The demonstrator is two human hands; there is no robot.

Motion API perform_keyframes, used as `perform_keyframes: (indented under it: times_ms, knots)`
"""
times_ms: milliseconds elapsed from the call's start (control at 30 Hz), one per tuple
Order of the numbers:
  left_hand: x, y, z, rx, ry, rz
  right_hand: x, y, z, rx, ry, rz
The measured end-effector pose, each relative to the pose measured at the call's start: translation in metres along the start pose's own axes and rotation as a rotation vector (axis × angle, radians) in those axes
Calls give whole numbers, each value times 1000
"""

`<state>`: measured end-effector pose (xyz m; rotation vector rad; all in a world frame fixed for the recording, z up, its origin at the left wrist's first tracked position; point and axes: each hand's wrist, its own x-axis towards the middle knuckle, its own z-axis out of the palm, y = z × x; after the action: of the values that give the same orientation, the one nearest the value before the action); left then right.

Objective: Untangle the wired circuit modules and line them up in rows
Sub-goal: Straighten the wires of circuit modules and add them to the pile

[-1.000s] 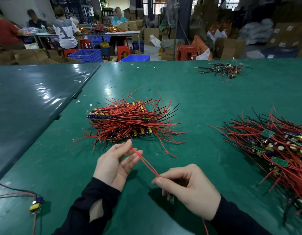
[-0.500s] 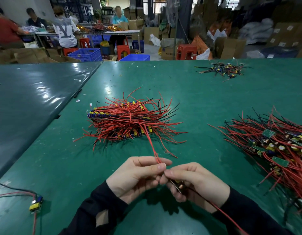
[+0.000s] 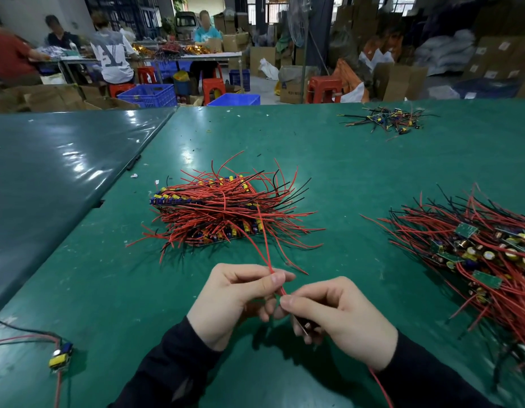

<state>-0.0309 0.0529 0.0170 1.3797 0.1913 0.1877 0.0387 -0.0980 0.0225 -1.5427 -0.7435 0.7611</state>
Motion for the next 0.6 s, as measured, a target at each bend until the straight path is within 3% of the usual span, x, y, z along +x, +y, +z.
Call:
perform_keyframes:
  times_ms: [233,333,467,600]
  knots:
    - [-5,5,1,-230,-59,-76,-4,-7,-1,211,-219,128]
    - [-3,5,4,-66,69,50,-3,-3,1,73,-75,40]
    - [-1,-5,11,206,232,228,-5,10,5,-331,105,-147]
    - [1,2,5,-25,152,80,-2,4,0,-44,8,-36]
